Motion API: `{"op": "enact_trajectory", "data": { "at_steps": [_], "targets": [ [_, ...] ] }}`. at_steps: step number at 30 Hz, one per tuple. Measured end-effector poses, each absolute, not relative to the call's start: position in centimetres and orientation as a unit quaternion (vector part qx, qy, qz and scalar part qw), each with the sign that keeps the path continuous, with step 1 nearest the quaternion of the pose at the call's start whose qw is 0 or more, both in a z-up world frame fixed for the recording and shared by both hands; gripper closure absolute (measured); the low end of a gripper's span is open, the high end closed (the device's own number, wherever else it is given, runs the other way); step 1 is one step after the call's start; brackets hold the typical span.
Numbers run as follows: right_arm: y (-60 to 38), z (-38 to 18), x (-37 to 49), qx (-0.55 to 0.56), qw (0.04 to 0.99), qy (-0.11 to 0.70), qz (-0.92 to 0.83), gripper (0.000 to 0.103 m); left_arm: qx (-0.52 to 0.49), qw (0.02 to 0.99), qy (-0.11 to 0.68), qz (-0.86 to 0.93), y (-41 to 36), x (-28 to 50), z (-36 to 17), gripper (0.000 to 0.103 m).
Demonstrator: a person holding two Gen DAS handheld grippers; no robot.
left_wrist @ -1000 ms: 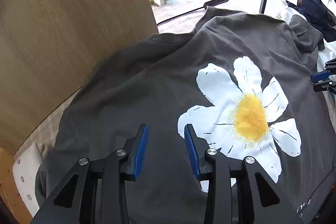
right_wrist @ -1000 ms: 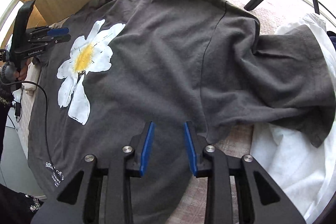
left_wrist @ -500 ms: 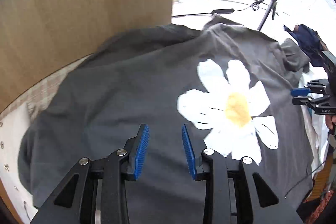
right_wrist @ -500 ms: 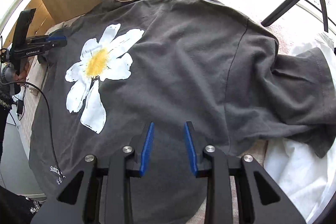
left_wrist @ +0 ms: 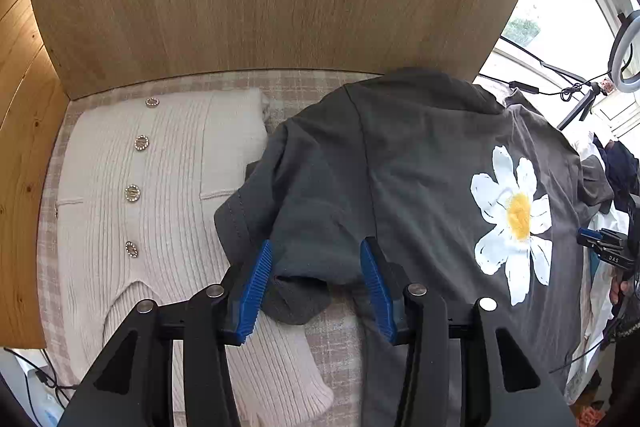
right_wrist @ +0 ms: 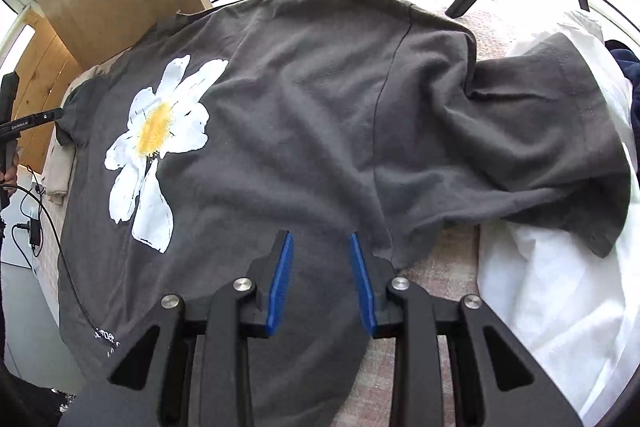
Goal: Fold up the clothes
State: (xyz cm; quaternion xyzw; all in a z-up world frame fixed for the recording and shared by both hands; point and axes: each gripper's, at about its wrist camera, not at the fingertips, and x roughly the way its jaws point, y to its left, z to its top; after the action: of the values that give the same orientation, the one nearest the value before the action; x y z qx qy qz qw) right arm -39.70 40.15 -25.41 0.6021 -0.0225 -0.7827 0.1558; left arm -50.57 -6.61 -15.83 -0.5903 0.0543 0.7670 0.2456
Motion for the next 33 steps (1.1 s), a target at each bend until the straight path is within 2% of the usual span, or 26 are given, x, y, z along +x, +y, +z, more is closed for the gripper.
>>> {"op": "enact_trajectory", "data": {
  "at_steps": [4,8,13,21,28,33],
  "targets": [
    [39.7,-26.2,-39.4,0.607,0.154,-0.015,-0.779,0.072,-0.606,0.257,0.033,0.752,-6.7,-48.8,-15.4,0.051],
    [38.8,-26.2,-39.4,0.61,0.166,-0.009,-0.775,0.072,-0.6,0.224,0.093,0.763,-3.0,-48.5,-16.9,0.05],
    [38.2,-26.6,-39.2,0.61,0.171,0.001,-0.773,0.07,-0.609,0.22,0.09,0.757,-1.9,-48.7,-16.2,0.05],
    [38.2,-26.8,-39.4,0.608,0.179,-0.004,-0.774,0.066,-0.663,0.215,0.033,0.716,-1.6,-48.8,-17.4,0.048],
    [37.8,-26.8,-39.5,0.605,0.185,0.004,-0.774,0.062,-0.675,0.163,0.055,0.717,0.5,-50.6,-19.5,0.048],
    [38.1,-26.9,-39.3,0.603,0.19,0.001,-0.775,0.061,-0.658,0.102,0.12,0.736,1.1,-52.2,-20.9,0.048]
  ]
}}
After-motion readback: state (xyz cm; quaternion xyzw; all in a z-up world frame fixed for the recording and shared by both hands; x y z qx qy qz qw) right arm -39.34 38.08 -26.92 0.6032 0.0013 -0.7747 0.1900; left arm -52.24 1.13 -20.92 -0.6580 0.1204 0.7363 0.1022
